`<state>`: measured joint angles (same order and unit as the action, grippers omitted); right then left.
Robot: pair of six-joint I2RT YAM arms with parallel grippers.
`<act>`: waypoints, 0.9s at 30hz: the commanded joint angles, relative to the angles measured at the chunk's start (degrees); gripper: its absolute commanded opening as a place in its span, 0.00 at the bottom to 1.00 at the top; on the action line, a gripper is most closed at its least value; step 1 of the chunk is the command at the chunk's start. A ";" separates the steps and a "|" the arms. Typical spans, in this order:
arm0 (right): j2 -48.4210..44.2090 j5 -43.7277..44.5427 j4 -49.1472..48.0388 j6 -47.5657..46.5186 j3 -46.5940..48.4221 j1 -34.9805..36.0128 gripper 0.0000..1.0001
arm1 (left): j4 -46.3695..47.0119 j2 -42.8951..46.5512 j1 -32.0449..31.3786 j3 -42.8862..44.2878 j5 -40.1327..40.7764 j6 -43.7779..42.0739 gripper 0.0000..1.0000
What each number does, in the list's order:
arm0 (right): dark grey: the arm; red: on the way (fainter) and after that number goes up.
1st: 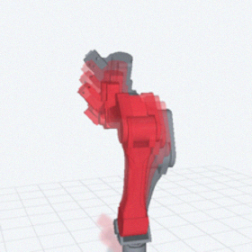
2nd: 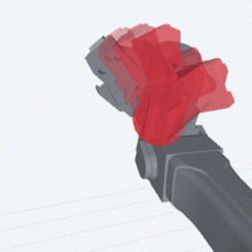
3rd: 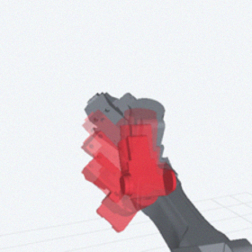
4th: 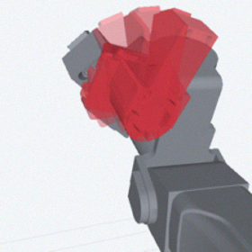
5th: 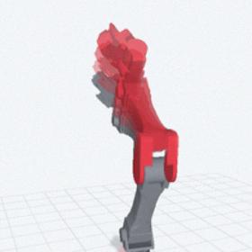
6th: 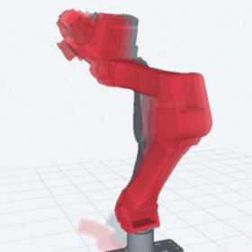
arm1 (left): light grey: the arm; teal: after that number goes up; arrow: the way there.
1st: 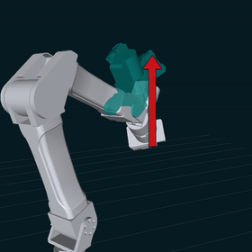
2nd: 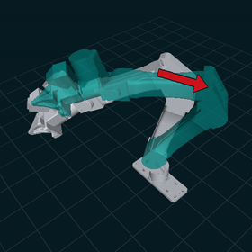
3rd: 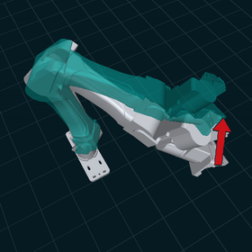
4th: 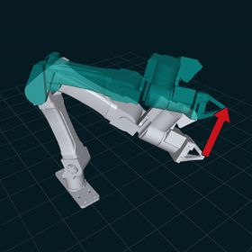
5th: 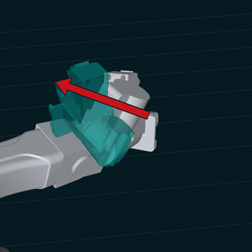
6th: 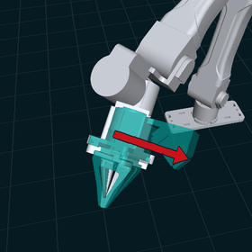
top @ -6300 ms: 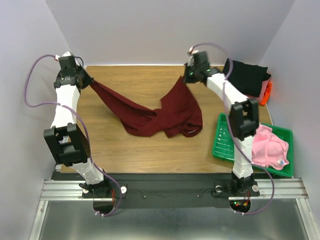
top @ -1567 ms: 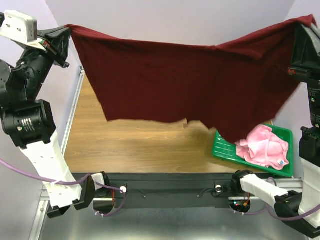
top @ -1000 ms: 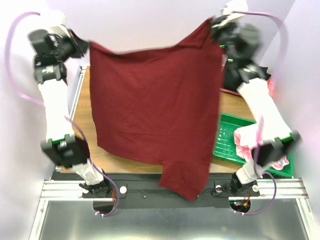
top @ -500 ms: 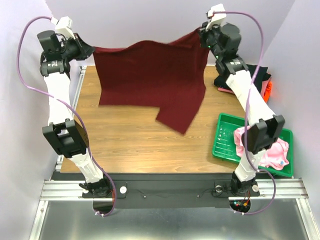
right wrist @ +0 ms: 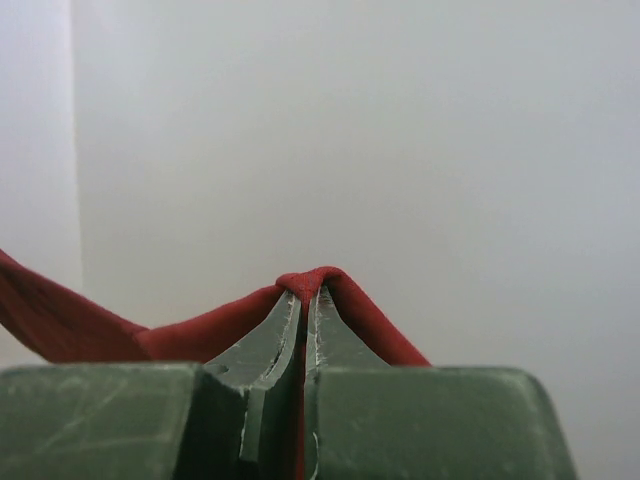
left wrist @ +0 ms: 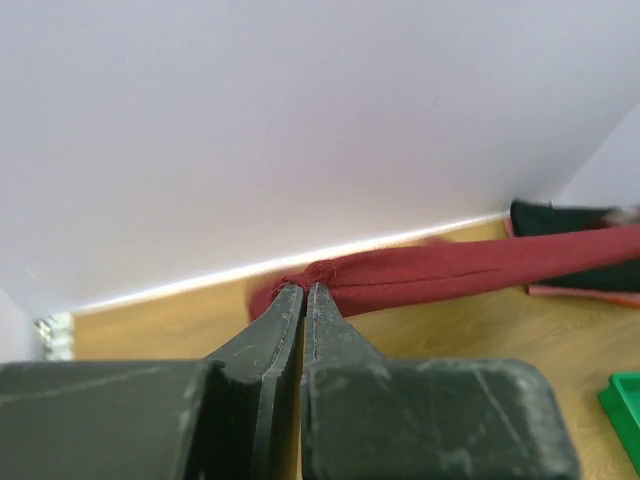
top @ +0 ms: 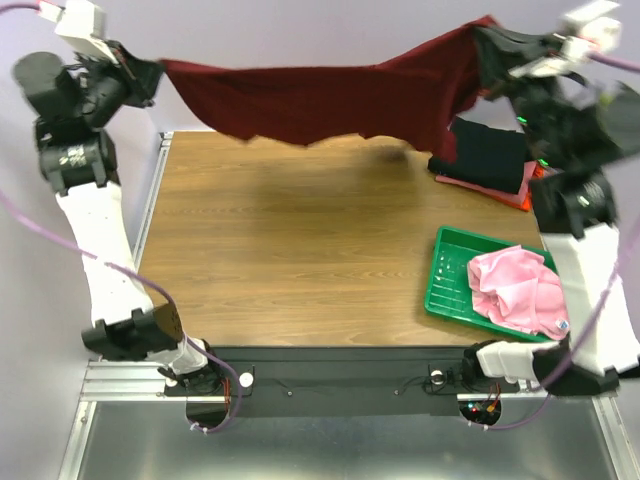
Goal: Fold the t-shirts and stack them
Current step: Flatten the tshirt out
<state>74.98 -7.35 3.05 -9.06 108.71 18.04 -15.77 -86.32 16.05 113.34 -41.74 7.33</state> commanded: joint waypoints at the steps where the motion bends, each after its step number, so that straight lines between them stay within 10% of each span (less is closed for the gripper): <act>1: -5.54 -2.57 -0.94 -0.35 0.89 -0.03 0.00 | 1.45 5.29 2.31 7.32 0.52 -1.09 0.00; 12: -9.24 -3.37 -0.68 -0.08 7.04 -0.11 0.00 | -3.83 9.07 2.76 11.99 0.33 -3.46 0.00; 27: 17.96 3.48 -0.76 -0.08 16.62 -0.11 0.01 | -2.60 -0.50 3.02 4.10 -0.88 0.30 0.00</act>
<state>84.99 -7.64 3.09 -9.02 124.01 18.04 -21.80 -82.28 18.50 121.73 -40.56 5.06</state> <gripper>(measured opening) 0.043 0.115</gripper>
